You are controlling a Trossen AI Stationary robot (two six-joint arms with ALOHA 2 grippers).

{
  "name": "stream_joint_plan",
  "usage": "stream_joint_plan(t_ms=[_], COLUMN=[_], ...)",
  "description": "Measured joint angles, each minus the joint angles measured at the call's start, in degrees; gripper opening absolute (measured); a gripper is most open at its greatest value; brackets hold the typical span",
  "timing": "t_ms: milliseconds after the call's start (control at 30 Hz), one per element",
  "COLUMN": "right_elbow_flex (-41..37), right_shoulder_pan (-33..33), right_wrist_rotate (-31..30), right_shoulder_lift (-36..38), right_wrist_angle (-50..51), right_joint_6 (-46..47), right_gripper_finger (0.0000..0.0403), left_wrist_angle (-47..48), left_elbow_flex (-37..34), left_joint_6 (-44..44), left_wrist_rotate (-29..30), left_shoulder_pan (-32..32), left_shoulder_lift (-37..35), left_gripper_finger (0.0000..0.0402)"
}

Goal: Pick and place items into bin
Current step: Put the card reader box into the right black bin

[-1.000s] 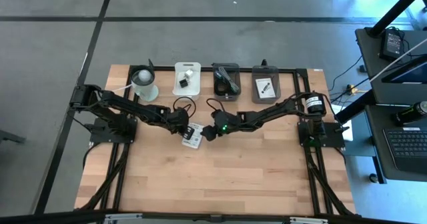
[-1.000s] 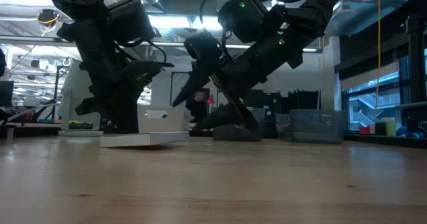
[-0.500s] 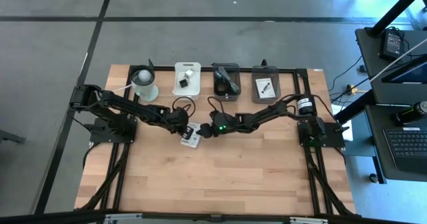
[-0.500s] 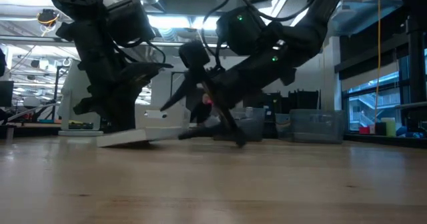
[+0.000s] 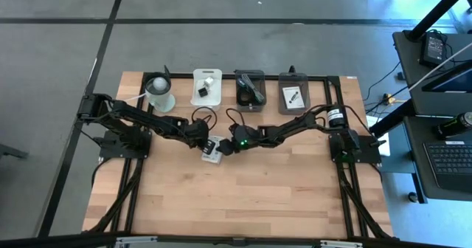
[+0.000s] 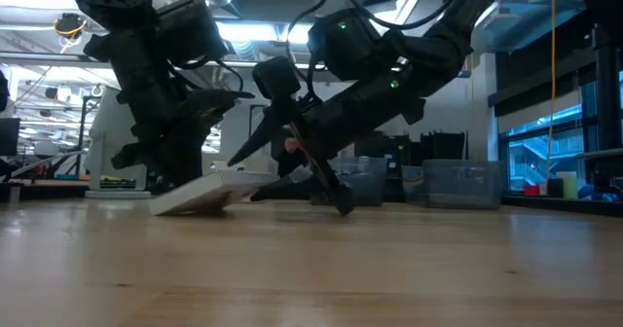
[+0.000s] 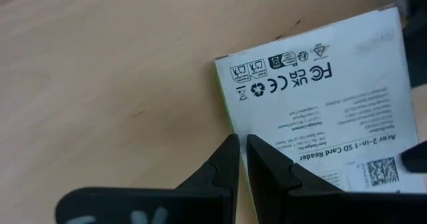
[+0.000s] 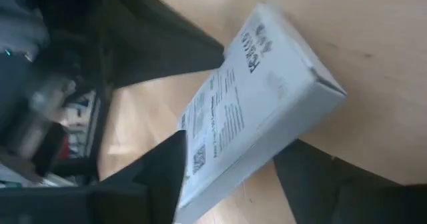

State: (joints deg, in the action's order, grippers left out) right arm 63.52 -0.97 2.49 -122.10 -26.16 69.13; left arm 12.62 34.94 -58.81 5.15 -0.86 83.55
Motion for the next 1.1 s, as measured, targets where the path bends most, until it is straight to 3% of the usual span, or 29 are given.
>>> stream_joint_plan(t_ms=[400, 700, 867, 1100], right_elbow_flex=[1.36, 1.27, 1.23, 1.13], right_shoulder_pan=[0.10, 0.07, 0.07, 0.33], right_wrist_rotate=[1.32, 3.38, 2.46, -6.12], right_shoulder_lift=[0.11, 3.68, 10.57, 25.28], right_wrist_angle=[2.96, 7.46, 20.76, 41.86], right_joint_6=[-3.11, -7.98, -12.78, -17.58], right_gripper_finger=[0.0046, 0.0035, 0.0036, 0.0037], left_wrist_angle=[-1.42, 0.22, 0.46, 0.37], left_elbow_flex=[0.00, 0.00, 0.00, 0.04], left_joint_6=[2.30, 9.88, 18.59, 24.98], left_wrist_rotate=[-1.59, -1.86, -1.84, -0.56], left_shoulder_pan=[-0.02, -2.14, -3.66, -5.18], left_shoulder_lift=[-1.44, -11.47, -19.07, -25.42], left_gripper_finger=[0.0024, 0.0024, 0.0024, 0.0024])
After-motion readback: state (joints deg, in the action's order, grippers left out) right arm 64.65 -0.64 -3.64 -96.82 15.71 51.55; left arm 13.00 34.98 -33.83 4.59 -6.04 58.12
